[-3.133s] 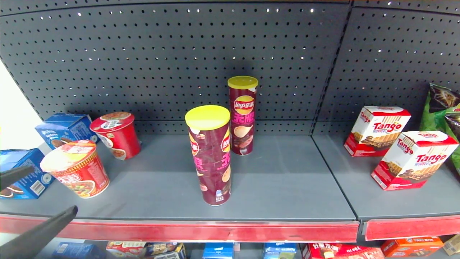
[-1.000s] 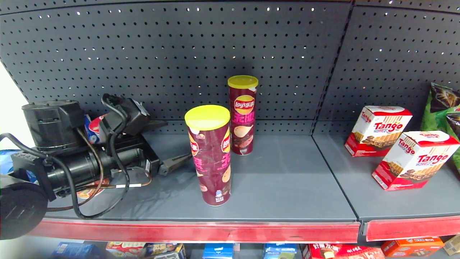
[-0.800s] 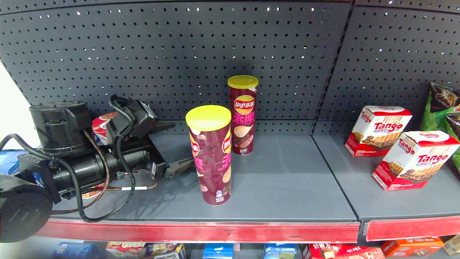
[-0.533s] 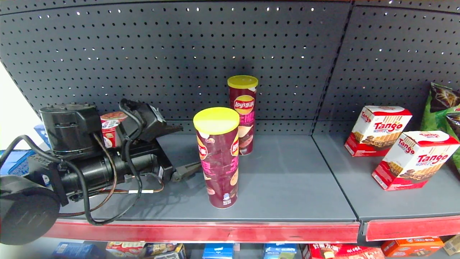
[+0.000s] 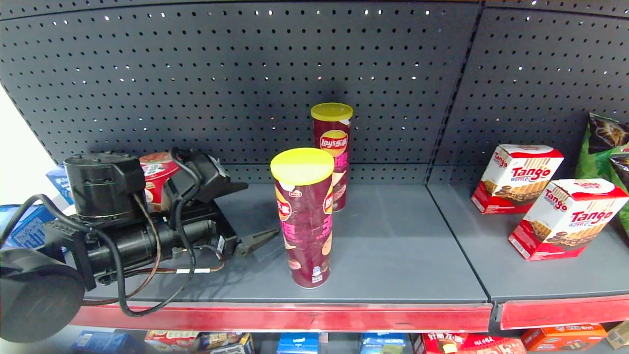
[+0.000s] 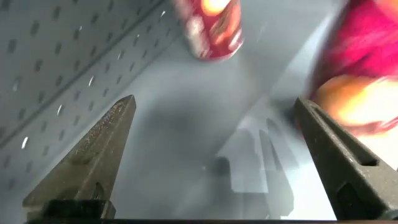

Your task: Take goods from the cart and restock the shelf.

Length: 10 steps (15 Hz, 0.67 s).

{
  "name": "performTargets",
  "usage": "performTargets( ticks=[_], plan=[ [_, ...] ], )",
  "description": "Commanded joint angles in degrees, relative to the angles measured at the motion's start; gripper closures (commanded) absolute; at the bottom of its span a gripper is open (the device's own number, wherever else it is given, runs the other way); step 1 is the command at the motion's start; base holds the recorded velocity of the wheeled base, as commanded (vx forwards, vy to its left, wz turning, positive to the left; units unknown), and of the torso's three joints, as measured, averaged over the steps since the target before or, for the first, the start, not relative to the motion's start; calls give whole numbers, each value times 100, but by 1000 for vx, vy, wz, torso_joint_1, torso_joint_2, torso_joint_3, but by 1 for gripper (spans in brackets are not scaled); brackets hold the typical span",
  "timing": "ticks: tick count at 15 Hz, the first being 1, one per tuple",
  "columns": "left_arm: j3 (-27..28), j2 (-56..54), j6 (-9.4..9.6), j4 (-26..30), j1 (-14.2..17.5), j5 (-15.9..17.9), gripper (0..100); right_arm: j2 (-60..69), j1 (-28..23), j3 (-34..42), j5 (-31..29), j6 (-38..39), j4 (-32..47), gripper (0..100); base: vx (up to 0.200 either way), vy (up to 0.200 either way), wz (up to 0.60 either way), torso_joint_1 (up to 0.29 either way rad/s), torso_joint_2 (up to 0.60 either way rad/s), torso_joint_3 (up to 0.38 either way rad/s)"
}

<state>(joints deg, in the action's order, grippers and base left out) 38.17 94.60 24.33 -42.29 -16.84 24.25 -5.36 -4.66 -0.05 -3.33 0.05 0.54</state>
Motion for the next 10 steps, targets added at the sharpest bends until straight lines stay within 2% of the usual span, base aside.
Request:
performTargets(
  ticks=[1,3,7,10],
  plan=[
    [-257,-258,1,-7,233,-17,0,-9,0,-4,-1,4,-1,0,0,0,0,0,0,0],
    [-503,-574,19,-34,295,36,0,-9,0,-4,-1,-5,-1,0,0,0,0,0,0,0],
    [-521,-794,36,-174,-57,150,0,-9,0,-4,-1,4,-1,0,0,0,0,0,0,0],
    [-635,-785,19,-385,-57,150,0,-9,0,-4,-1,-5,-1,0,0,0,0,0,0,0]
  ],
)
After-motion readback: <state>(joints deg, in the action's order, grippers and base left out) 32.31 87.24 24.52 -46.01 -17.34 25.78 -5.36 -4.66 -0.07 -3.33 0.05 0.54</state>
